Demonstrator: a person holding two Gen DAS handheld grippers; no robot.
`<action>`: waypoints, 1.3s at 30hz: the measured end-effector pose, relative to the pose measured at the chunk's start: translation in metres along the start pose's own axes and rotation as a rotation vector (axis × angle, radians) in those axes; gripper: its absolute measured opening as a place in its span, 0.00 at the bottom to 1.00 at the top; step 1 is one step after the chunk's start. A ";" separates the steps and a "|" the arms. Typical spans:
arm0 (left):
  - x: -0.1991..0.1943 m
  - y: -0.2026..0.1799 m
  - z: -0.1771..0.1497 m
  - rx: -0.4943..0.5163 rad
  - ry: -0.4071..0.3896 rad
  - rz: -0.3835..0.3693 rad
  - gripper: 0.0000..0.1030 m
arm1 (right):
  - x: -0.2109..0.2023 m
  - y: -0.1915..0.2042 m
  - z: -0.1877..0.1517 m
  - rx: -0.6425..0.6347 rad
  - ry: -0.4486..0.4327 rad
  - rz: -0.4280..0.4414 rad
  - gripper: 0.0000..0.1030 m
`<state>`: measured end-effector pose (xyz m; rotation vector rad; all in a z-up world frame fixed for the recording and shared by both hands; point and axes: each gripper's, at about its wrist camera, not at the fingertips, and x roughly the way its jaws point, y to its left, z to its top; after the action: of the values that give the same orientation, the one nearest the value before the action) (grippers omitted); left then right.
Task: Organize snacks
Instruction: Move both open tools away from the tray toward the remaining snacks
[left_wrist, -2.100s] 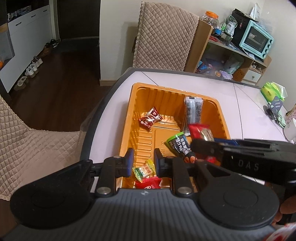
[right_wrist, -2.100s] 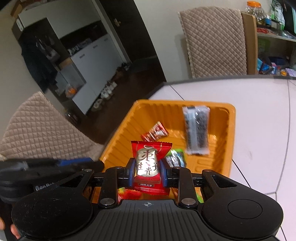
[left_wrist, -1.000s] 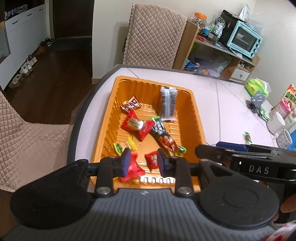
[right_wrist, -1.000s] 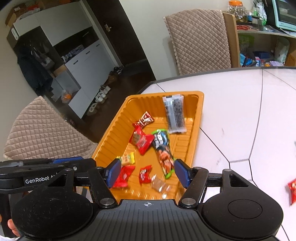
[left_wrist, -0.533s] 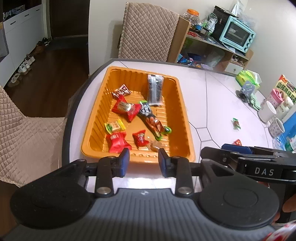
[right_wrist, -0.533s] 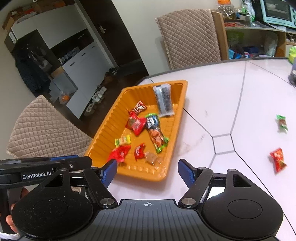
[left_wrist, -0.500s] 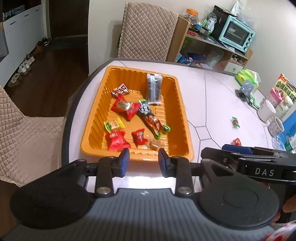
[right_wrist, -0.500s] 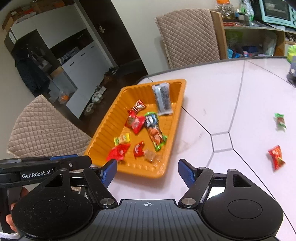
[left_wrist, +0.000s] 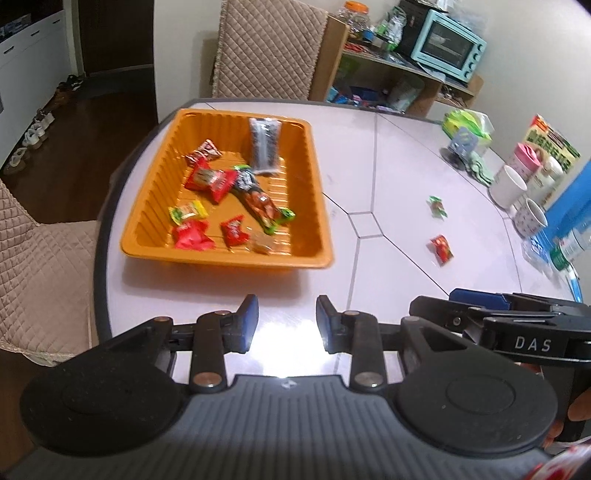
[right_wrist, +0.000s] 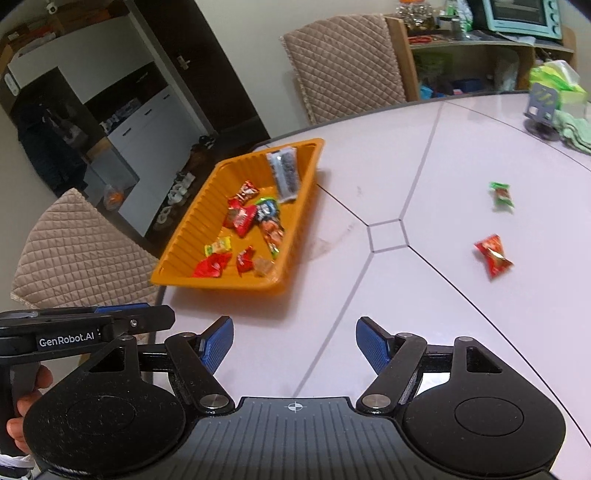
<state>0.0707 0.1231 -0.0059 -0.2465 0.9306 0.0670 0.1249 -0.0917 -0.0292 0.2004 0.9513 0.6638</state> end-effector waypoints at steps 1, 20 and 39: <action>0.000 -0.004 -0.002 0.005 0.004 -0.004 0.29 | -0.004 -0.003 -0.002 0.005 0.001 -0.004 0.71; 0.022 -0.089 -0.023 0.165 0.071 -0.105 0.30 | -0.057 -0.061 -0.039 0.115 -0.026 -0.147 0.71; 0.075 -0.157 -0.006 0.272 0.103 -0.173 0.32 | -0.079 -0.123 -0.039 0.257 -0.080 -0.280 0.71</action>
<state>0.1363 -0.0343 -0.0405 -0.0775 1.0051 -0.2328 0.1154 -0.2407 -0.0517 0.3118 0.9642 0.2738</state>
